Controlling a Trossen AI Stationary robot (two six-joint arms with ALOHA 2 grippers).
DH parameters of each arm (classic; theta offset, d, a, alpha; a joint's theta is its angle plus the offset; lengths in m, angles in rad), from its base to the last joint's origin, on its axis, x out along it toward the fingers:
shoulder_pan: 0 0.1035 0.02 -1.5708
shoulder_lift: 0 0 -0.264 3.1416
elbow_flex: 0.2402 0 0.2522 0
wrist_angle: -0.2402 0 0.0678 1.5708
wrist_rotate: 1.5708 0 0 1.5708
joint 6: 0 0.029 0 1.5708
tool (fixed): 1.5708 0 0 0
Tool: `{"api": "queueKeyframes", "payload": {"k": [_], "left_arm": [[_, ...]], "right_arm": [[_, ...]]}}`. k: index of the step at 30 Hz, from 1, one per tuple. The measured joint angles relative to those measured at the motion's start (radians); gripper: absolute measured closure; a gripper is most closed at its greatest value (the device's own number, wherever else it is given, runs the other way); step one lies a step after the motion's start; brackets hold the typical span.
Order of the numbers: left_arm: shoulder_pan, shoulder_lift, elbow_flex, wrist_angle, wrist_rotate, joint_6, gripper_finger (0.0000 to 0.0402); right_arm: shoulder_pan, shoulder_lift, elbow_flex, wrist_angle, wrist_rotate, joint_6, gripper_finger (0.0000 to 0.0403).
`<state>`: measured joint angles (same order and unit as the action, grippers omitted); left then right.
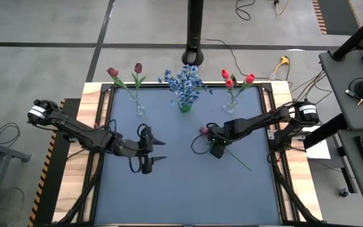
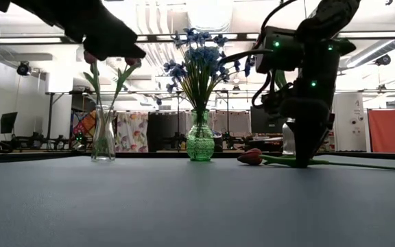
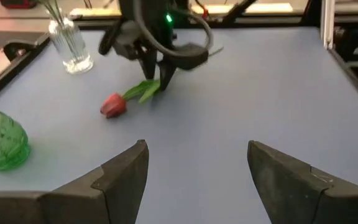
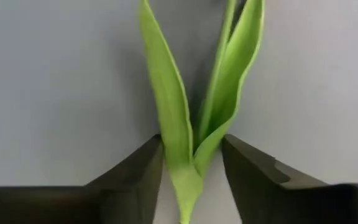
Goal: Sort flowers into vase by color
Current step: Put the red flower into the left transparent vase
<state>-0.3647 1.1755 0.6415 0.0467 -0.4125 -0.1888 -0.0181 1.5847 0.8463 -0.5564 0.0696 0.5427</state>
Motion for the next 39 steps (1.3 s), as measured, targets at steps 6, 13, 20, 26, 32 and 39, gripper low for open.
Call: {"api": "queueKeyframes", "payload": {"k": [6, 13, 20, 26, 32, 39], "left_arm": [[-0.016, -0.021, -0.032, 0.078, 0.029, 0.055, 0.0147], [-0.032, -0.024, -0.144, 0.390, 0.030, 0.157, 0.0147], [-0.031, -0.026, -0.252, 0.698, 0.029, 0.229, 0.0147], [-0.031, -0.017, -0.276, 0.807, -0.069, 0.289, 0.0147], [-0.031, 0.036, -0.278, 0.871, -0.076, 0.337, 0.0147], [-0.019, 0.113, -0.277, 1.005, -0.087, 0.357, 0.0147]], "right_arm": [[0.041, -0.007, -0.002, 0.012, 0.059, 0.011, 0.0329], [0.059, -0.014, -0.003, 0.017, 0.069, 0.010, 0.0386], [0.085, -0.110, 0.021, 0.019, -0.030, -0.039, 0.0389], [0.129, -0.223, 0.027, 0.131, -0.052, -0.114, 0.0389], [0.156, -0.261, 0.023, 0.438, -0.049, -0.265, 0.0390], [0.158, -0.190, 0.022, 0.909, -0.043, -0.542, 0.0390]]}}
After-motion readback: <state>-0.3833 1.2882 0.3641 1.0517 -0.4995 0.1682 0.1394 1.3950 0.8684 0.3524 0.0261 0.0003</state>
